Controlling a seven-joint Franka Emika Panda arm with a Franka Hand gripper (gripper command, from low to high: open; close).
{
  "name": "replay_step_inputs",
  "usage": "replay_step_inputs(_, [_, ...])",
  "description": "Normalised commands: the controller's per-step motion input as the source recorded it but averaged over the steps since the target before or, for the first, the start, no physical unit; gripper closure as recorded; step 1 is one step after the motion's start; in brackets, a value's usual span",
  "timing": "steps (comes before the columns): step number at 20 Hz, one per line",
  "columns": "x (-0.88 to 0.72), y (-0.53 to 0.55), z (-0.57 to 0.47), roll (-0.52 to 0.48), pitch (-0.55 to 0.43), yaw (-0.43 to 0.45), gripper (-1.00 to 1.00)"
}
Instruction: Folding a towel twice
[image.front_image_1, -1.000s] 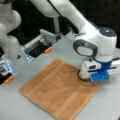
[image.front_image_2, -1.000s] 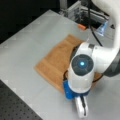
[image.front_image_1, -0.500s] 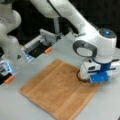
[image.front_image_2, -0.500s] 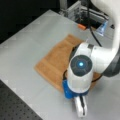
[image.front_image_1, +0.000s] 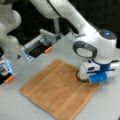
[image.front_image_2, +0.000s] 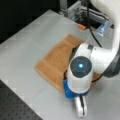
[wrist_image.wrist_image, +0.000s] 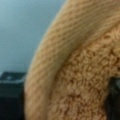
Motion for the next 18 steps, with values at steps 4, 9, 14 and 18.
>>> replay_step_inputs(4, [0.28, 0.15, -0.01, -0.309, 0.171, -0.085, 1.00])
replay_step_inputs(9, [0.24, 0.18, 0.05, -0.270, 0.184, -0.073, 1.00])
replay_step_inputs(14, [0.12, 0.16, 0.22, -0.233, 0.214, -0.016, 1.00])
replay_step_inputs(18, [0.01, 0.04, 0.27, -0.201, 0.181, 0.023, 1.00])
